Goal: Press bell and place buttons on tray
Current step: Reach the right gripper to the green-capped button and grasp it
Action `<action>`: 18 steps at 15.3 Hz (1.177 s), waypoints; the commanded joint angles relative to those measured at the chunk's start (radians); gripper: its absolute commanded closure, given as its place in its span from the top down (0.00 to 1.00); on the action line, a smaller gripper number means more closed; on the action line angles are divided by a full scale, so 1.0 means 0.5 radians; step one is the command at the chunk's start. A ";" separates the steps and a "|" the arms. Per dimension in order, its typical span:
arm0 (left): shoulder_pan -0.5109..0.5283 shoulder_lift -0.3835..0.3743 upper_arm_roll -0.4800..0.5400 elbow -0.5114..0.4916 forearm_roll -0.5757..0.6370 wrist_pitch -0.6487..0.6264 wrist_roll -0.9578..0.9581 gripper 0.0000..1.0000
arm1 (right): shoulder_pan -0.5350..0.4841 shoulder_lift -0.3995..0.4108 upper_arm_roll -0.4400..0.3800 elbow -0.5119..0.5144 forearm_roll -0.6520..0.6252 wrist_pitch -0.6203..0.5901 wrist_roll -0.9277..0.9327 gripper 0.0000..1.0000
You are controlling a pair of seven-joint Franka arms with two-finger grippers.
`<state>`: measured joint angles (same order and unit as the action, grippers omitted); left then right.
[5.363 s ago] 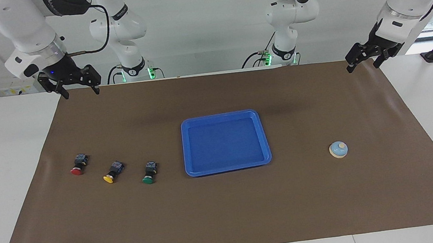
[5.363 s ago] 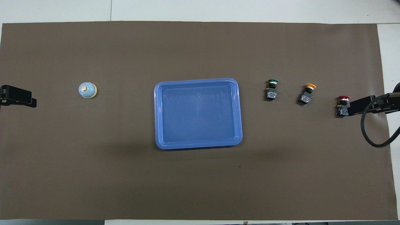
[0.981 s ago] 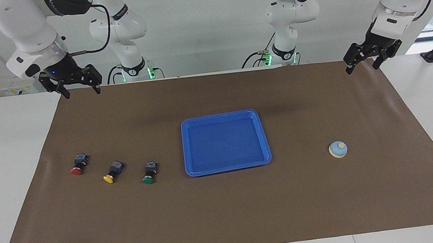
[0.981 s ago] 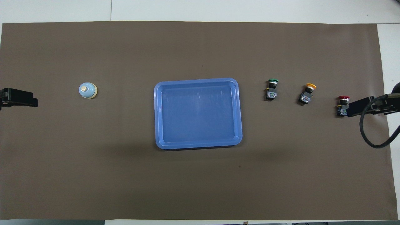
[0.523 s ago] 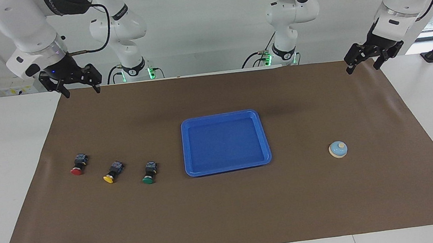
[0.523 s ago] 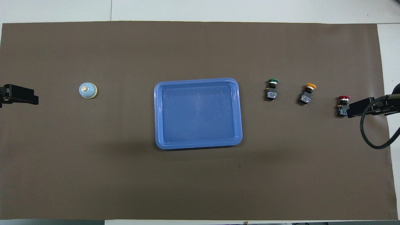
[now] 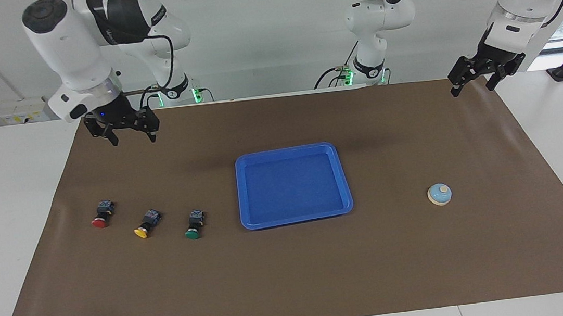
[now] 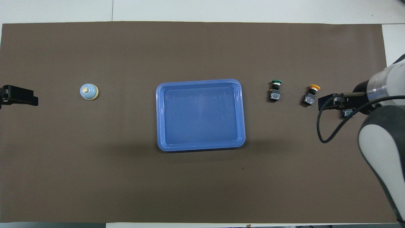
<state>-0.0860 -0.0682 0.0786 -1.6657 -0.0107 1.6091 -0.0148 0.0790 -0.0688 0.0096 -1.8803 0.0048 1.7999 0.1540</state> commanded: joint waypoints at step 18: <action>0.184 -0.011 -0.191 -0.028 0.028 0.095 0.017 1.00 | 0.130 0.809 0.012 -0.280 -0.007 1.420 0.303 1.00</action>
<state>0.0277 -0.0638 -0.0372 -1.6673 -0.0107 1.6551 -0.0119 0.1431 0.3116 0.0147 -2.0629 0.0052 2.5110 0.3022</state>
